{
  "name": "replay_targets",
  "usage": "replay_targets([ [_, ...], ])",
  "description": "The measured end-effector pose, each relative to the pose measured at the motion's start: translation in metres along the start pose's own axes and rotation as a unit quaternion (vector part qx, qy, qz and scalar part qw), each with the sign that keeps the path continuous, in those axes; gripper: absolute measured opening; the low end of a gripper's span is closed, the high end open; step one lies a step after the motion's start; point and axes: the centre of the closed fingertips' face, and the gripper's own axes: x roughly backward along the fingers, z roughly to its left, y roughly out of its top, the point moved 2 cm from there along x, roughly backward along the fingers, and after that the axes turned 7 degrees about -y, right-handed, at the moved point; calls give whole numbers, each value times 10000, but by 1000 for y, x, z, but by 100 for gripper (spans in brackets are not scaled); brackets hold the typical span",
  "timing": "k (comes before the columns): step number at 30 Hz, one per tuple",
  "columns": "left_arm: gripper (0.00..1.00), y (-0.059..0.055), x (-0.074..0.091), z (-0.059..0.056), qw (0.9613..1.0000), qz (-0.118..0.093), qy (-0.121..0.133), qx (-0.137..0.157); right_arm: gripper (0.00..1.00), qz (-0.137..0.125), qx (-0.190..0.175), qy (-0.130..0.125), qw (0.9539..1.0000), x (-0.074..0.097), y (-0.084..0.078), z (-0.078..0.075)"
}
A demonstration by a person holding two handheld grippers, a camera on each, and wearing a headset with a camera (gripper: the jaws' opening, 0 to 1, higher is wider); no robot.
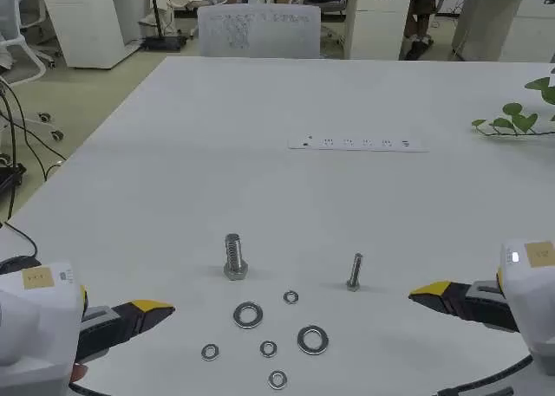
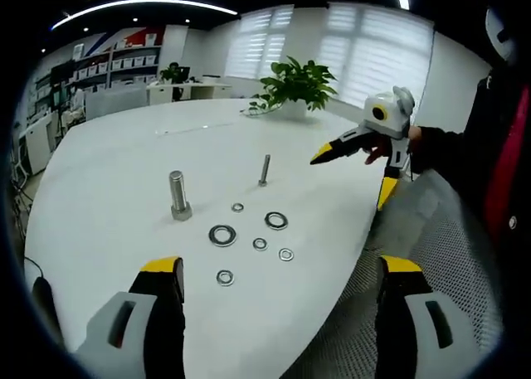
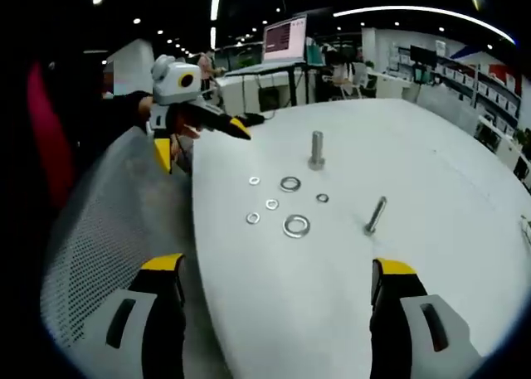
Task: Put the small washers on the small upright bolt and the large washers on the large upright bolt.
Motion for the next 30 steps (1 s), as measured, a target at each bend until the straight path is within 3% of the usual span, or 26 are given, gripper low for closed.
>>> replay_targets([
  [11, 96, 0, -2, 2, 10000, -94, -26, 17, 92, 77, 29, -69, 9999, 4, -3, 1],
  [30, 96, -2, -6, 2, 10000, -51, -36, 31, 90, 155, -11, -25, 9999, 0, -9, 1],
])
